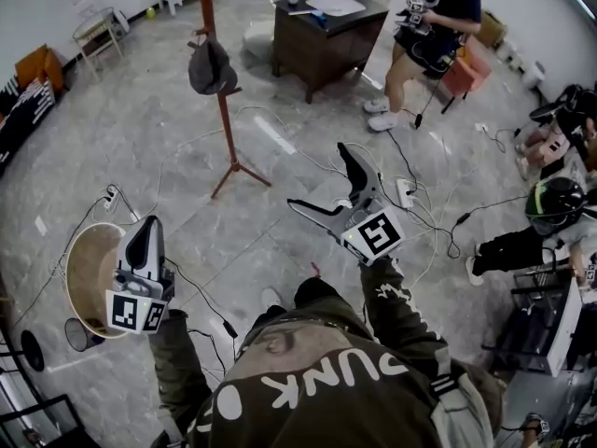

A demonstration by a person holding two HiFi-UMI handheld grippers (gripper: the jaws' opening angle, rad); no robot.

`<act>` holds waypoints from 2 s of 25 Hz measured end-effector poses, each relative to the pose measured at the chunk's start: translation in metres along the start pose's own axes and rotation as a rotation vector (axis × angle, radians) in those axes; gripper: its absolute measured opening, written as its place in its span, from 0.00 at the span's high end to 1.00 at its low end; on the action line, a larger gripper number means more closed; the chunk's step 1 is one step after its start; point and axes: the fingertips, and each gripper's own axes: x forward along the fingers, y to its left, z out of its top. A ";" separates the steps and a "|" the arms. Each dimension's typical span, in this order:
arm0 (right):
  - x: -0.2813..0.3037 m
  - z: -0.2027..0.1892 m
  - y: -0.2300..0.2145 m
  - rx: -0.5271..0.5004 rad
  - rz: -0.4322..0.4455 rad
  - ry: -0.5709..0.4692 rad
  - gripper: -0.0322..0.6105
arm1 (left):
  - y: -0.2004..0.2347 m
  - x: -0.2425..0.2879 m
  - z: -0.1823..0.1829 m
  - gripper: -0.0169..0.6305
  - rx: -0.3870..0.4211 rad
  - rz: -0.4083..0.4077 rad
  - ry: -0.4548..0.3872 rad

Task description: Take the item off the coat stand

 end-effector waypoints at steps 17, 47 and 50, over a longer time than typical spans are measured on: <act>0.143 -0.056 -0.119 0.047 0.060 -0.032 0.08 | 0.090 0.130 -0.037 0.97 0.029 0.075 0.045; 0.387 -0.139 -0.248 0.130 0.203 0.002 0.08 | 0.244 0.323 -0.083 0.97 0.056 0.132 0.105; 0.412 -0.151 -0.242 0.128 0.230 0.026 0.08 | 0.266 0.335 -0.084 0.97 0.056 0.125 0.089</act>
